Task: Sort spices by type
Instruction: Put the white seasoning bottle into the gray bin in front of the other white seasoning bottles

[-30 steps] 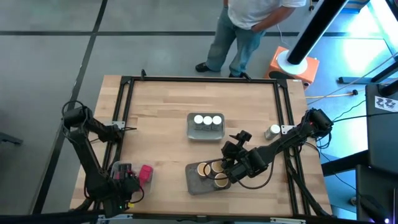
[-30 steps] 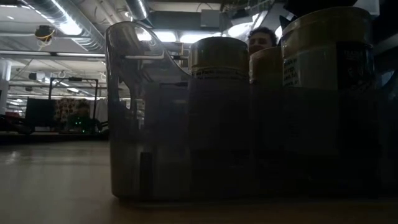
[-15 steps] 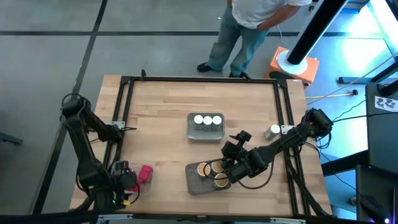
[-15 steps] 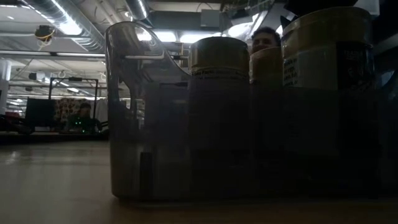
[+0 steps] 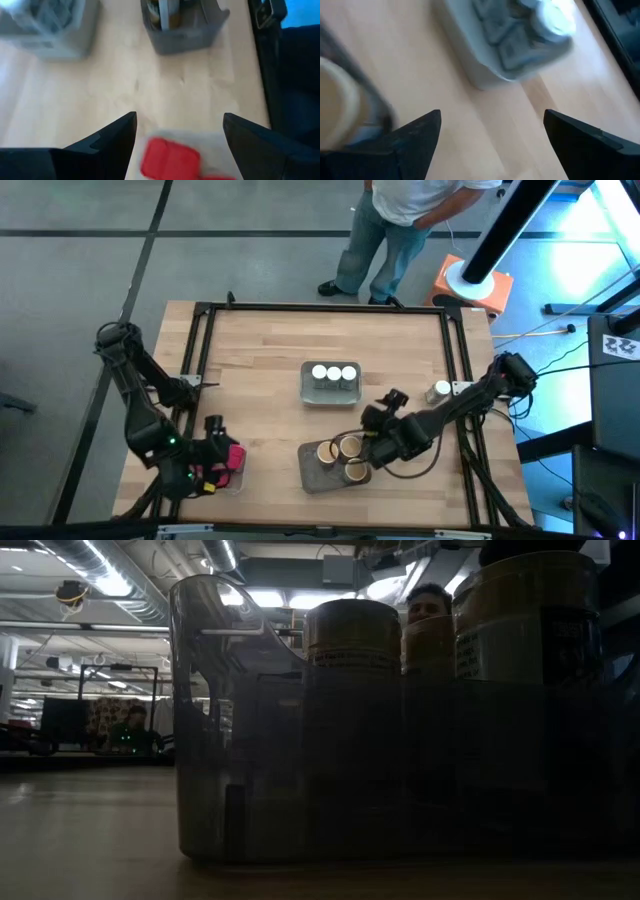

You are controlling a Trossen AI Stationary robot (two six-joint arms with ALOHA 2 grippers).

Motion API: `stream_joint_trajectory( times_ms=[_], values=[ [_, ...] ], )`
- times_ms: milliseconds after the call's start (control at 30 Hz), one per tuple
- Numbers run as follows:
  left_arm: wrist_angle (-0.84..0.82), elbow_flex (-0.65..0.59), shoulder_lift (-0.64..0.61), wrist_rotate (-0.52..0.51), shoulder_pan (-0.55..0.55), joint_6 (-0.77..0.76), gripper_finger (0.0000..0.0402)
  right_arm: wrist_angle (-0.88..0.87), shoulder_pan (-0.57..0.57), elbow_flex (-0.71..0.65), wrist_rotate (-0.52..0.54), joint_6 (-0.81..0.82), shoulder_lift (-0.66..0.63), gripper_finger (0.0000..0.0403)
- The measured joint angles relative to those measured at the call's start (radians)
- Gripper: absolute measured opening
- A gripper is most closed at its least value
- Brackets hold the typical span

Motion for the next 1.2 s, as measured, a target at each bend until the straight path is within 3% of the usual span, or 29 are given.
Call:
stream_joint_trajectory(
  times_ms=[167, 400, 633, 933, 1200],
  values=[
    [0.064, 0.000, -0.002, -0.002, 0.110, 0.251, 0.0280, -0.191, -0.002, 0.000, 0.005, 0.095, -0.087, 0.0353],
    [0.113, -0.063, -0.034, -0.002, 0.267, 0.447, 0.0280, -0.441, -0.002, 0.000, 0.006, 0.216, -0.238, 0.0353],
    [0.398, -0.237, -0.148, 0.014, 0.385, 0.619, 0.0280, -0.516, -0.008, -0.032, 0.004, 0.273, -0.408, 0.0353],
    [0.837, -0.469, -0.278, 0.035, 0.522, 0.852, 0.0280, -0.514, -0.134, -0.222, -0.041, 0.293, -0.629, 0.0353],
    [1.212, -0.622, -0.292, 0.055, 0.654, 0.993, 0.0280, -0.512, -0.216, -0.283, -0.048, 0.274, -0.684, 0.0353]
  ],
)
